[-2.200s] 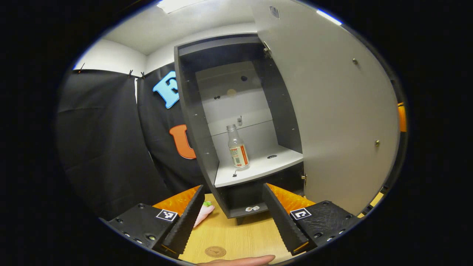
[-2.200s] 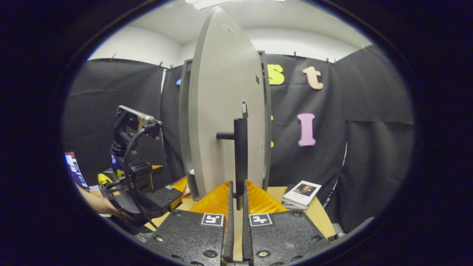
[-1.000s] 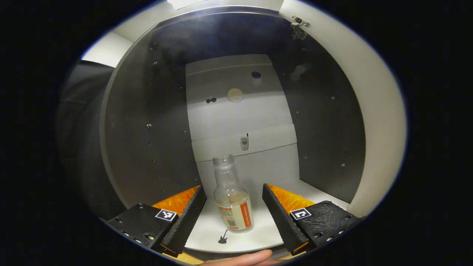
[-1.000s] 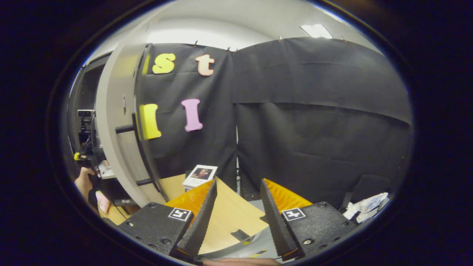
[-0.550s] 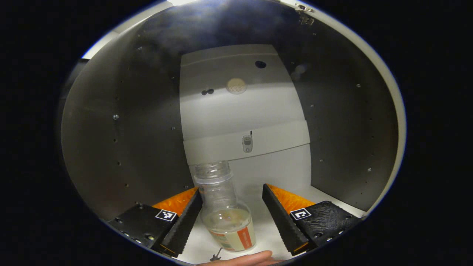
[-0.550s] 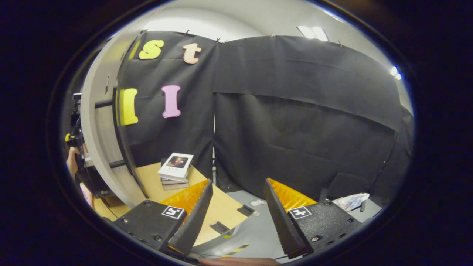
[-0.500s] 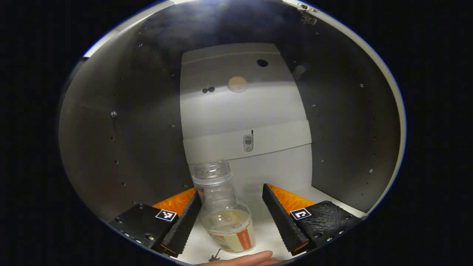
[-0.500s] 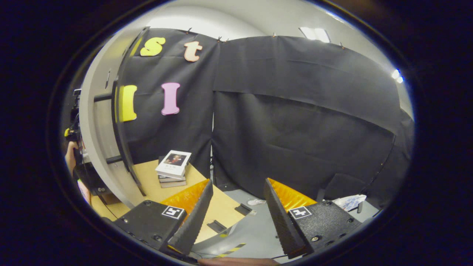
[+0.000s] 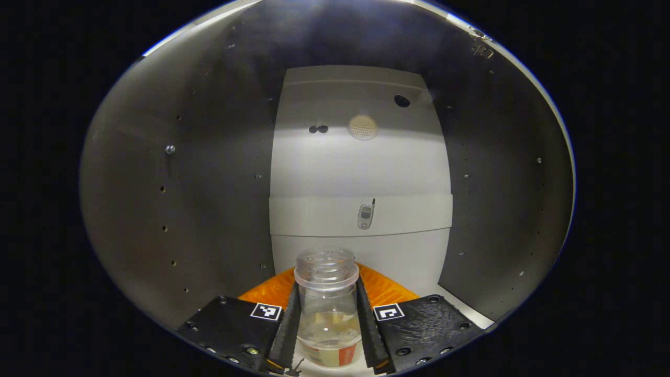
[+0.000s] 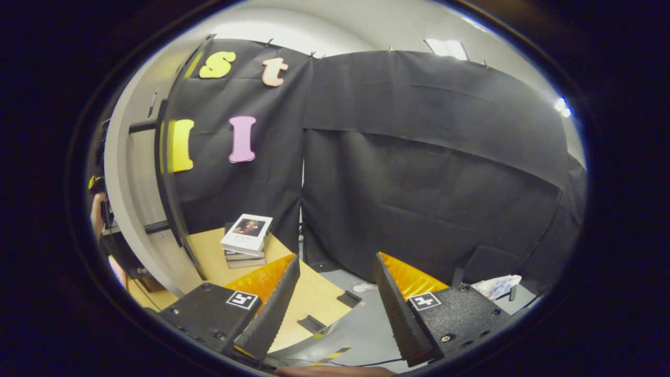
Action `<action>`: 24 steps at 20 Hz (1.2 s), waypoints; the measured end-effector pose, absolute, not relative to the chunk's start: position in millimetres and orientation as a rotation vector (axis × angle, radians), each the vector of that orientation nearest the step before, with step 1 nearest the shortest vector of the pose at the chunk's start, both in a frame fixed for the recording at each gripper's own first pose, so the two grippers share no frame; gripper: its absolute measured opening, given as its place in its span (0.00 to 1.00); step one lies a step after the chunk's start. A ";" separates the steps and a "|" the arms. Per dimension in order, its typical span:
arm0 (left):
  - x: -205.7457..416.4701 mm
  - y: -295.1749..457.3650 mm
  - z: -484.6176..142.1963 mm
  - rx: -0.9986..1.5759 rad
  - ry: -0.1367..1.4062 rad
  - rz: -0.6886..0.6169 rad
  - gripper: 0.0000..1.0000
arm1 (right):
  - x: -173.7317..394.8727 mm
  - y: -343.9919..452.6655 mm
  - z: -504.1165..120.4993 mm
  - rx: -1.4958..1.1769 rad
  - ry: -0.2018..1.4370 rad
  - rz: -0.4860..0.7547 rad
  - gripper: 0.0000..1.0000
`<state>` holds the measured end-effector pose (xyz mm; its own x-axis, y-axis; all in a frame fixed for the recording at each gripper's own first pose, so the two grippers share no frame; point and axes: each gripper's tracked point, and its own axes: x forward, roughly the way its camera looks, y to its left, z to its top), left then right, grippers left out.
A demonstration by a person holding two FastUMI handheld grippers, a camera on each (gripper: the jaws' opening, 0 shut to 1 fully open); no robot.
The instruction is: Open the cabinet door with the right hand, grasp the bottle in the cabinet with the left hand and place it on the coaster, then close the cabinet door with the right hand.
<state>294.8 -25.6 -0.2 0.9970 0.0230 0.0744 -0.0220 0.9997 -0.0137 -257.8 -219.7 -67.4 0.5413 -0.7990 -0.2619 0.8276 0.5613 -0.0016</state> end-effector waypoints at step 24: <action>12.8 96.8 15.4 -0.001 -0.199 0.263 0.44 | -193.8 -259.6 -145.8 0.015 0.386 -0.657 0.90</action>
